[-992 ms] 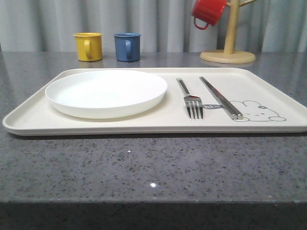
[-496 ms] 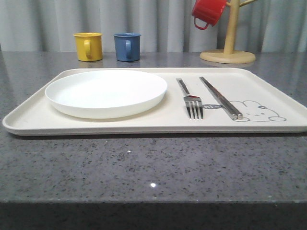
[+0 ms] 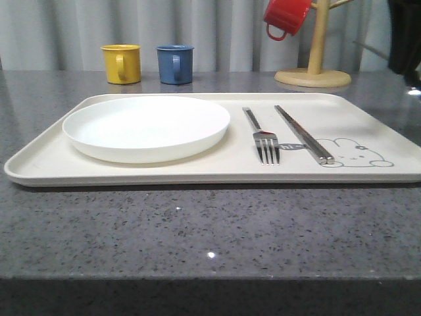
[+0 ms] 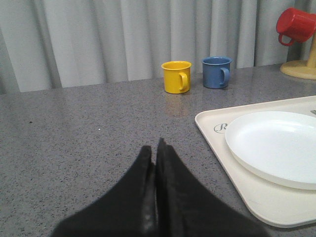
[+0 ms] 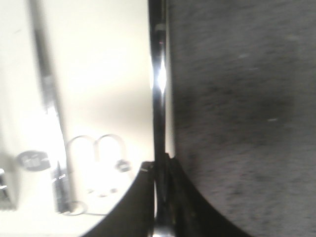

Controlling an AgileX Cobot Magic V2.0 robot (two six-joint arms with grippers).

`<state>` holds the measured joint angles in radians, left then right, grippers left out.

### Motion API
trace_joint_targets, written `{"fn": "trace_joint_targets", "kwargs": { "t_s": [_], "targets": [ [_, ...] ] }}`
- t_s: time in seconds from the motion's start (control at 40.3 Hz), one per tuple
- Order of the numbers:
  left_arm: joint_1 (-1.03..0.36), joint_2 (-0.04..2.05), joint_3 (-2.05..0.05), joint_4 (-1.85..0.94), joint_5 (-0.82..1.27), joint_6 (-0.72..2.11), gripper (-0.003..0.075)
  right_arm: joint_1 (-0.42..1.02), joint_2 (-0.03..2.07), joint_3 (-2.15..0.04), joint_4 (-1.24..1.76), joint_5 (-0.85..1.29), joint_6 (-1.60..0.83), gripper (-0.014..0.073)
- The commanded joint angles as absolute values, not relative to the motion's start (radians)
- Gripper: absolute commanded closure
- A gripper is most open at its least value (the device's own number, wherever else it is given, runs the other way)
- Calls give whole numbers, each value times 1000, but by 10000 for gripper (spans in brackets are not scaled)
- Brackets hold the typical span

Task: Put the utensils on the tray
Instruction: 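Move the right gripper to the spoon and grasp it, then lower the spoon onto the tray beside the chopsticks and release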

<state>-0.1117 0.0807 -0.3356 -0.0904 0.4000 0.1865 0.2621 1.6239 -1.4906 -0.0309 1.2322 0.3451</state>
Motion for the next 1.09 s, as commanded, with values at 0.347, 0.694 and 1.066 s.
{"fn": "trace_joint_targets", "kwargs": {
  "t_s": [0.347,0.694,1.066],
  "targets": [
    [-118,91,-359,-101,319,177,738,304,1733,-1520,-13,1243,389,637],
    [-118,91,-359,-101,319,177,738,304,1738,-1520,-10,1247,389,491],
    [-118,91,-359,-101,319,177,738,304,1733,-1605,-15,1329,389,323]
  ]
}}
